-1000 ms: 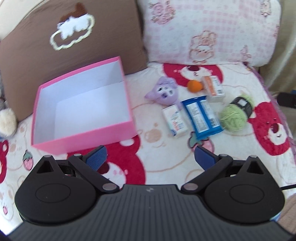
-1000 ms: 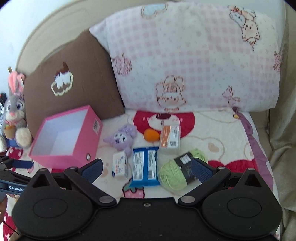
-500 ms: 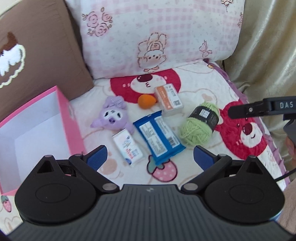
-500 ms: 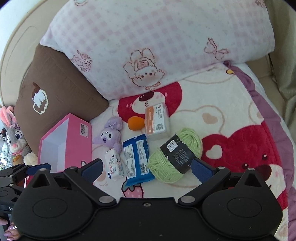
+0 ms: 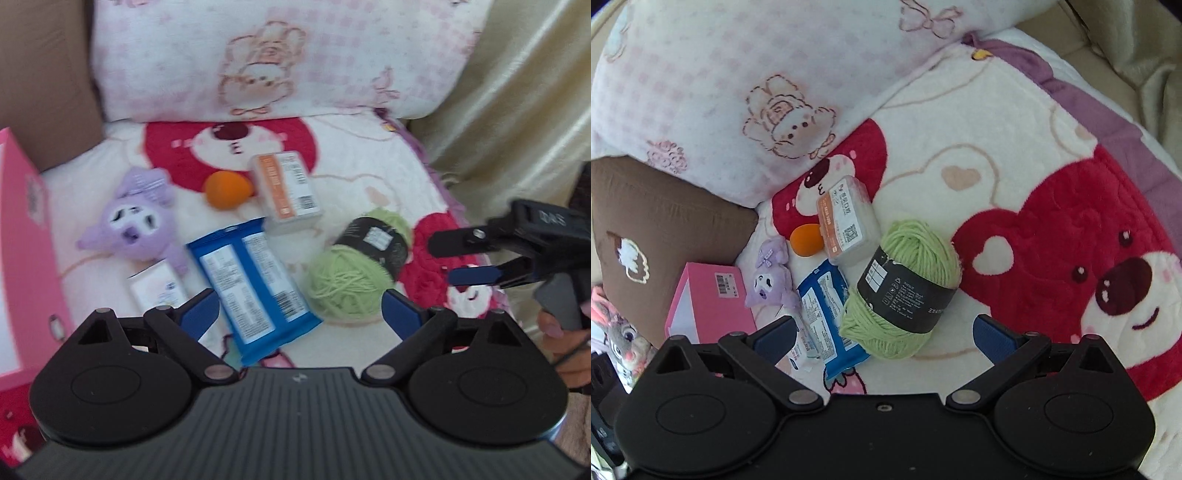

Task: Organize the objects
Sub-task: 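Move the left gripper to the green yarn ball and close on it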

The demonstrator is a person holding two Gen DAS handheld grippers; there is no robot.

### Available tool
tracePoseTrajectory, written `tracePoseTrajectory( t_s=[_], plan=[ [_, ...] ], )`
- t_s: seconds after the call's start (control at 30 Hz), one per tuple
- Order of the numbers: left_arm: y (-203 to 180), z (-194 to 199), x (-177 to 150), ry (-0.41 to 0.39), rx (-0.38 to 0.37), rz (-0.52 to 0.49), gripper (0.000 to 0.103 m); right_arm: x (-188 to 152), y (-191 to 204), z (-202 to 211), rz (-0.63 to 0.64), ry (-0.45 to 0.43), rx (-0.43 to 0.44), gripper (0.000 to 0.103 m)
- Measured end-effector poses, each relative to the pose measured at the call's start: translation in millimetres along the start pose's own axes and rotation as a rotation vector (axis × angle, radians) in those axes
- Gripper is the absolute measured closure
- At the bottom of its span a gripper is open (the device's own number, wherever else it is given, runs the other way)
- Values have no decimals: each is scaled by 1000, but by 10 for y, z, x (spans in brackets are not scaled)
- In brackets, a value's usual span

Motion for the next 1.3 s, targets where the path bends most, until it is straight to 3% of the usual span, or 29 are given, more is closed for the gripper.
tracePoseTrajectory(
  t_s=[0.2, 0.33, 0.43, 0.57, 0.73, 0.8, 0.83, 0.9, 1.0, 1.13, 1.3],
  plan=[
    [-110, -240, -33, -25, -56, -5, 8, -44, -269, -208, -98, 5, -25, 0],
    [-124, -457, 22, -14, -51, -13, 23, -20, -305, -306, -148, -16, 9, 0],
    [-139, -629, 39, 1, -59, -26, 32, 20, -292, -328, -112, -50, -26, 0],
    [-159, -726, 83, -31, -59, -55, 32, 41, -289, -360, -105, -63, 13, 2],
    [-210, -797, 81, -32, -141, -48, 32, 64, -244, -448, -89, -67, 62, 11],
    [-246, -839, 65, -35, -166, -43, 35, 80, -229, -449, -46, -81, 32, 24],
    [-268, -856, 52, -40, -187, -35, 41, 97, -211, -434, -4, -90, 6, 34],
    [-324, -876, 24, -41, -203, -45, 48, 126, -144, -408, 79, -98, -16, 39],
    [-404, -861, 12, -17, -245, -37, 61, 102, -28, -411, 193, -91, -58, 42],
    [-397, -847, -8, 5, -303, 24, 61, 78, 126, -406, 328, -93, -81, 42],
    [-277, -839, -58, 40, -360, 120, 61, 73, 207, -434, 389, -77, -62, 42]
  ],
)
Point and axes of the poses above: each gripper's, at about its wrist camera, not at the fingertips, and z roughly against the way its jaws point, y to its left, x to its top, the point moved 6 cm from there along -z, roughly the way its jaws point, and after that the axes turned 12 degrees about x, right-handed, at the moved point
